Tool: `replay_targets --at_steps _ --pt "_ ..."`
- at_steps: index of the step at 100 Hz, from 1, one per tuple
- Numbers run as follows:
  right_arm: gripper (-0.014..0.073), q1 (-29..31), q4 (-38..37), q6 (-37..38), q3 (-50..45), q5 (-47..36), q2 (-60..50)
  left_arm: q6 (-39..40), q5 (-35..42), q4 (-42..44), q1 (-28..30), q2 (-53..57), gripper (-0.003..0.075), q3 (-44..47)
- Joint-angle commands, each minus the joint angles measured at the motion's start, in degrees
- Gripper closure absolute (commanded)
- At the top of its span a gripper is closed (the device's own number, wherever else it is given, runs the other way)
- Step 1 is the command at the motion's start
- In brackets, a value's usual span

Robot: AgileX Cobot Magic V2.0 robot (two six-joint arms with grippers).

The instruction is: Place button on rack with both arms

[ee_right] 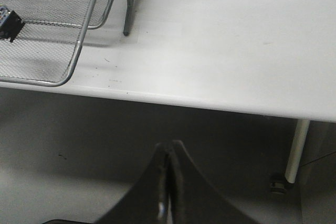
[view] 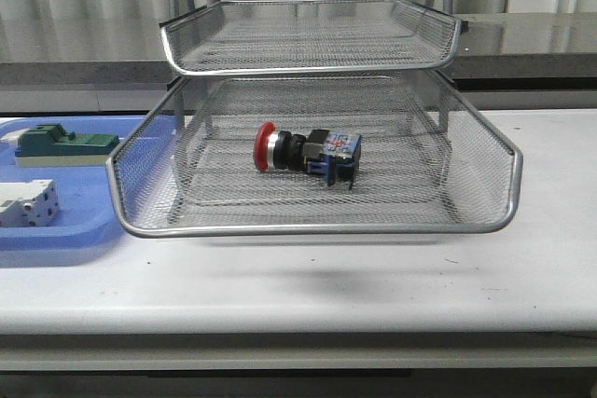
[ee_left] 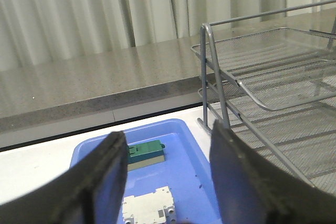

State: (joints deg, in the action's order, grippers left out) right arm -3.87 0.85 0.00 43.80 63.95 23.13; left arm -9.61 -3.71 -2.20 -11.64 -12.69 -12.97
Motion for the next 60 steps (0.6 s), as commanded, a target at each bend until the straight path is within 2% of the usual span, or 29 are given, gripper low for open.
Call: replay_targets --at_steps 1,32,60 --pt "0.0664 -0.01 -0.48 0.0 1.86 -3.31 0.41 0.5 5.1 -0.64 0.15 -0.83 0.0454 -1.43" --pt "0.0664 -0.01 -0.48 0.0 1.86 -3.31 0.41 0.5 5.1 -0.64 0.15 -0.83 0.0742 -1.43" --pt "0.0664 -0.01 -0.48 0.0 1.86 -3.31 0.41 0.5 5.1 -0.64 0.15 -0.83 0.074 -1.43"
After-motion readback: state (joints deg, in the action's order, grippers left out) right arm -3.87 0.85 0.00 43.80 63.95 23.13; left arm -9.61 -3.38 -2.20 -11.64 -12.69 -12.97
